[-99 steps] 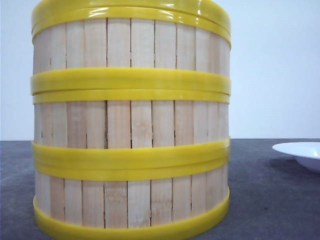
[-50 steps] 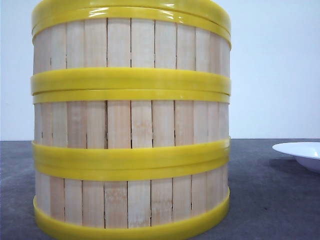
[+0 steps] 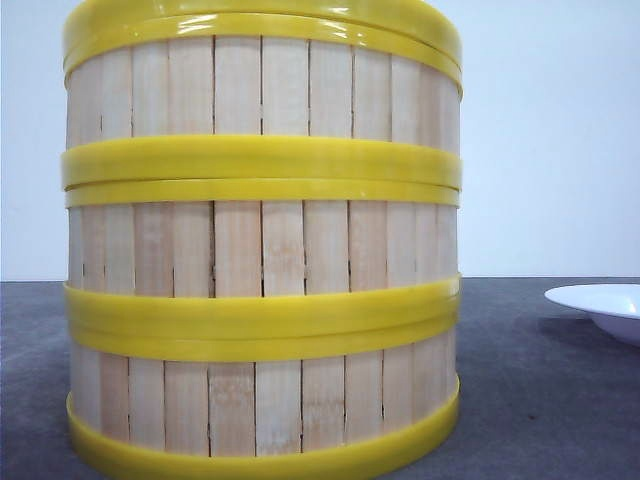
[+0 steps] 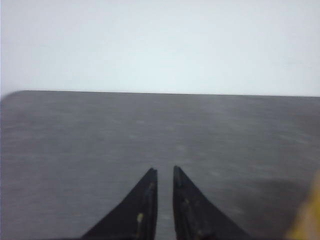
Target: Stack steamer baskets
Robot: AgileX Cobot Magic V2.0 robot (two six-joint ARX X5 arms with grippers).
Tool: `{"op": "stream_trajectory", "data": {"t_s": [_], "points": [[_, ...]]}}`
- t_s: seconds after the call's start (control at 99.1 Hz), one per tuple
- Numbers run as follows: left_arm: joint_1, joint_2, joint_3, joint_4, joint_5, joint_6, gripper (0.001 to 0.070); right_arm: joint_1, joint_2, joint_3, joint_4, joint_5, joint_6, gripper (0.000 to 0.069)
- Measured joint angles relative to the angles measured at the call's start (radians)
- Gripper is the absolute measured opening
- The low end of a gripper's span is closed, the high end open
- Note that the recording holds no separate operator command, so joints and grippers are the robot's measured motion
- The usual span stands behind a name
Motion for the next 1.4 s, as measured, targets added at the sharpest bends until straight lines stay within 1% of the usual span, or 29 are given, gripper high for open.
{"op": "stream_trajectory", "data": {"t_s": [0.061, 0.212, 0.323, 0.525, 0.595, 1.402], "points": [[0.022, -0.020, -0.068, 0.051, -0.006, 0.011, 0.0030, 0.000, 0.000, 0.000, 0.000, 0.000, 0.000, 0.0011], [0.053, -0.049, -0.230, 0.142, -0.050, 0.026, 0.0030, 0.000, 0.000, 0.000, 0.000, 0.000, 0.000, 0.0011], [0.057, -0.065, -0.309, 0.179, -0.051, 0.029, 0.0030, 0.000, 0.000, 0.000, 0.000, 0.000, 0.000, 0.0011], [0.057, -0.086, -0.399, 0.214, -0.051, 0.028, 0.0030, 0.000, 0.000, 0.000, 0.000, 0.000, 0.000, 0.0011], [0.057, -0.093, -0.406, 0.232, -0.051, 0.031, 0.0030, 0.000, 0.000, 0.000, 0.000, 0.000, 0.000, 0.0011], [0.054, -0.105, -0.406, 0.232, -0.050, 0.040, 0.0030, 0.000, 0.000, 0.000, 0.000, 0.000, 0.000, 0.0011]]}}
